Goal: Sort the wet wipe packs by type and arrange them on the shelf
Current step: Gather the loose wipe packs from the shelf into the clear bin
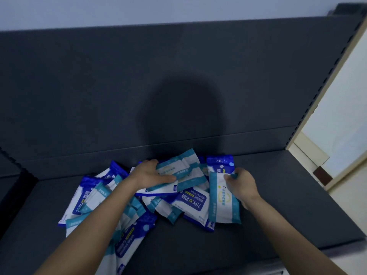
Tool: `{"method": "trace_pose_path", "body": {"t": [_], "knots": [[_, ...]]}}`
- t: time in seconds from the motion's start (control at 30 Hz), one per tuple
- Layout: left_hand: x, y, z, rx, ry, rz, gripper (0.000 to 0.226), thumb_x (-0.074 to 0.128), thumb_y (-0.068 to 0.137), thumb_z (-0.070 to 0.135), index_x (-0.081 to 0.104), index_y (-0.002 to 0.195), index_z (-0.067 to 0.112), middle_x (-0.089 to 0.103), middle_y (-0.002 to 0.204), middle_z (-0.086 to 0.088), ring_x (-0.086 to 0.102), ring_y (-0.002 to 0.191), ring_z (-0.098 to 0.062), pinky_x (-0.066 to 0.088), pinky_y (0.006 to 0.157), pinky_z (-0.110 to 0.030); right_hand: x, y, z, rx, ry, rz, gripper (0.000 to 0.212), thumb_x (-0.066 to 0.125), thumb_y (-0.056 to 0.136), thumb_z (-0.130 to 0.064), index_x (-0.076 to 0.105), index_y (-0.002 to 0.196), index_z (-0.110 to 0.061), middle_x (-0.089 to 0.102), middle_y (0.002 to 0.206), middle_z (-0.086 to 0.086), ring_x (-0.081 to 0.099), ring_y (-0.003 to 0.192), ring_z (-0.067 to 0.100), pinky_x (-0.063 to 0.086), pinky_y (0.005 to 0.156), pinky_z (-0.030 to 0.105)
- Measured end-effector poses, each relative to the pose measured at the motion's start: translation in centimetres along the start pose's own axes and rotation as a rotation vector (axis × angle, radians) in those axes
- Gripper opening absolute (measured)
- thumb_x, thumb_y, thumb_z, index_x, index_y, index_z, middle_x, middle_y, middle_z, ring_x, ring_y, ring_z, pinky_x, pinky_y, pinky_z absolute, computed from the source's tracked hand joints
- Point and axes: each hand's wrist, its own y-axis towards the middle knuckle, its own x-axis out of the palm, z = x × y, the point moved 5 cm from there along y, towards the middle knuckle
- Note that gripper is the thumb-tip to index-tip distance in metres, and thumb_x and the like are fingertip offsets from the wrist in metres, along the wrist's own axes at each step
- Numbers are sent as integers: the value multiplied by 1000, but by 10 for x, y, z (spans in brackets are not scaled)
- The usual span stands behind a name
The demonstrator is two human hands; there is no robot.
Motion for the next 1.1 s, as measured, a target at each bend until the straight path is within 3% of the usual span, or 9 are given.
{"method": "trace_pose_path", "body": {"t": [0.1,0.2,0.33,0.4,0.5,0.57,0.77,0.9,1.1], "knots": [[7,-3,6,-13,8,42,68,56,76,72,51,122,22,49,126,-4,49,112,-19,42,85,-30,-2,-5,2,-6,1,10,10,57,91,-19,53,86,-12,61,77,2,54,63,11,36,48,24],[9,-7,-1,-93,8,78,90,50,74,80,38,139,18,37,145,-9,36,132,-28,35,107,-40,-1,-9,4,-11,23,15,10,59,90,-22,54,85,-15,63,80,2,60,69,15,42,55,26],[7,-13,-3,-134,-48,1,112,56,67,80,18,151,15,27,155,-9,32,139,-27,34,110,-35,2,-15,4,-29,114,-11,3,62,89,-24,60,88,-22,69,83,0,68,75,18,53,63,30],[8,-16,0,-122,27,-1,107,51,66,85,28,148,21,30,152,-10,30,138,-29,32,109,-36,4,-19,3,-3,177,-40,4,63,88,-23,61,88,-21,71,82,2,70,72,20,56,63,33],[16,-21,2,-89,84,-25,100,32,50,99,52,125,36,43,134,-6,33,131,-28,33,105,-39,9,-25,6,139,334,-123,17,67,88,-22,62,93,-6,72,85,14,71,72,28,58,66,42],[24,-26,4,-78,58,3,98,28,47,98,54,120,38,44,129,-3,33,129,-26,33,104,-38,12,-28,7,203,396,-158,24,66,89,-19,63,95,4,71,87,21,70,73,33,58,66,44],[47,-41,27,-24,-91,175,79,57,73,75,48,136,29,37,141,-2,30,133,-22,30,107,-32,12,-37,-3,139,445,-182,27,65,90,-26,62,88,1,69,84,20,67,72,30,55,61,37],[46,-49,33,-8,-286,302,82,72,71,59,45,136,18,35,140,-5,32,131,-19,30,104,-24,7,-44,-4,102,418,-287,26,80,74,-5,65,95,-2,73,90,14,71,80,29,60,70,41],[48,-50,25,-188,-138,133,118,63,53,85,24,146,24,41,144,-4,38,133,-28,38,105,-44,0,-49,10,104,445,-188,28,79,70,6,64,91,-5,73,86,11,72,74,26,60,66,42]]}}
